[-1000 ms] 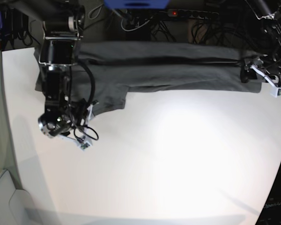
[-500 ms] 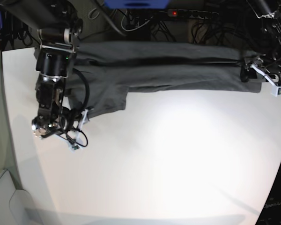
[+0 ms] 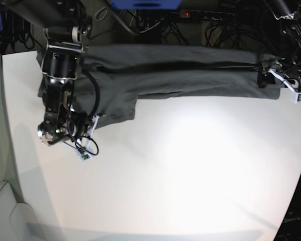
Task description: Layout the t-shirt on the table in an organized manner, then fold the t-shirt properly
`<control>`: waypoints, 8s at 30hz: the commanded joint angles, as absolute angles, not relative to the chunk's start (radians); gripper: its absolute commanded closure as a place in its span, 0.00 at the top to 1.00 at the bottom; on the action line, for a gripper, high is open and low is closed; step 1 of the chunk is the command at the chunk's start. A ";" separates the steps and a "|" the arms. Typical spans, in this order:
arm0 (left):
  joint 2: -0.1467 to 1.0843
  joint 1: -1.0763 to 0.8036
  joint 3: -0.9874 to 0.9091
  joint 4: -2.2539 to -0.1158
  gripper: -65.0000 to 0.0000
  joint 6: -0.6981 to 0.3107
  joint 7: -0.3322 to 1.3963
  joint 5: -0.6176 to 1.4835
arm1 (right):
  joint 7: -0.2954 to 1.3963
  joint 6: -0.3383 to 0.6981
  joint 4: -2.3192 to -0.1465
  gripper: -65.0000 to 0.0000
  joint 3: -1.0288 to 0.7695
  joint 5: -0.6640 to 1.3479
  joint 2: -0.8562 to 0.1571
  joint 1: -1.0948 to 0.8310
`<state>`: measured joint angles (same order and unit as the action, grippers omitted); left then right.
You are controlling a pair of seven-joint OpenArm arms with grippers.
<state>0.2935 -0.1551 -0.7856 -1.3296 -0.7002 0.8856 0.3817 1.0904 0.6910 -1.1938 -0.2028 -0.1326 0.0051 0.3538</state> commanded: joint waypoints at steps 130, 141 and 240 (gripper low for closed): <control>0.305 -0.117 -0.786 -1.326 0.84 -0.698 0.901 0.371 | 1.379 0.698 -1.966 0.44 -0.236 -0.145 0.018 -0.159; 0.305 -0.117 -0.786 -1.326 0.84 -0.698 0.905 0.372 | 1.382 0.698 -1.969 0.49 -0.243 -0.147 0.016 -0.171; 0.222 -0.131 -0.788 -1.354 0.01 -0.698 0.909 0.199 | 1.234 0.698 -1.713 0.51 -0.392 -0.143 0.050 -0.064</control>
